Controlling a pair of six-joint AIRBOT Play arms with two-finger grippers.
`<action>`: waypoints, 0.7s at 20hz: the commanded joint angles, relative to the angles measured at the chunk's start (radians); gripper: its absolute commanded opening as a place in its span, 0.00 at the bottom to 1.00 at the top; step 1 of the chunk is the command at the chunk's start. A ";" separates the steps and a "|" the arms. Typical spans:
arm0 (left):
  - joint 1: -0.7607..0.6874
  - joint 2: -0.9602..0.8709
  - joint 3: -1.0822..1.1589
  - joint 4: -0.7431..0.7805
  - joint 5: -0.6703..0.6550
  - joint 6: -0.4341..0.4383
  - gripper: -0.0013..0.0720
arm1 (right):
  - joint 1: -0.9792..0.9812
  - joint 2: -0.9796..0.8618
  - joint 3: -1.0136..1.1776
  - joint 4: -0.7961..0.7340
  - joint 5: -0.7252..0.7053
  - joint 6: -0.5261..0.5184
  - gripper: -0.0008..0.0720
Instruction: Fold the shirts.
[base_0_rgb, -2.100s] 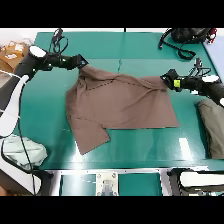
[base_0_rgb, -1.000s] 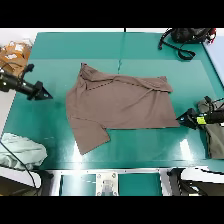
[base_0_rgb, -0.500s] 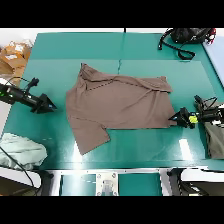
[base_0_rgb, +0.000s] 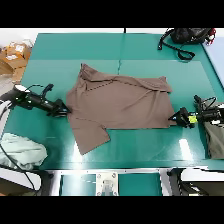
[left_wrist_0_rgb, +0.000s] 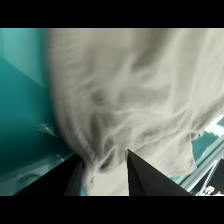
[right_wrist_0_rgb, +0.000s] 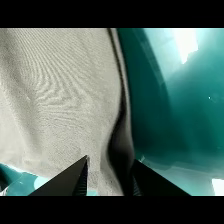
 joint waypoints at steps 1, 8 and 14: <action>-0.049 -0.004 -0.010 0.015 -0.064 0.021 0.49 | 0.001 0.000 0.001 -0.077 -0.003 0.000 0.50; -0.040 -0.001 0.021 0.072 -0.036 0.018 0.05 | 0.005 0.001 0.017 -0.076 0.069 -0.026 0.07; -0.040 0.034 0.206 0.038 -0.203 -0.043 0.04 | 0.005 0.116 0.172 0.087 0.143 -0.021 0.03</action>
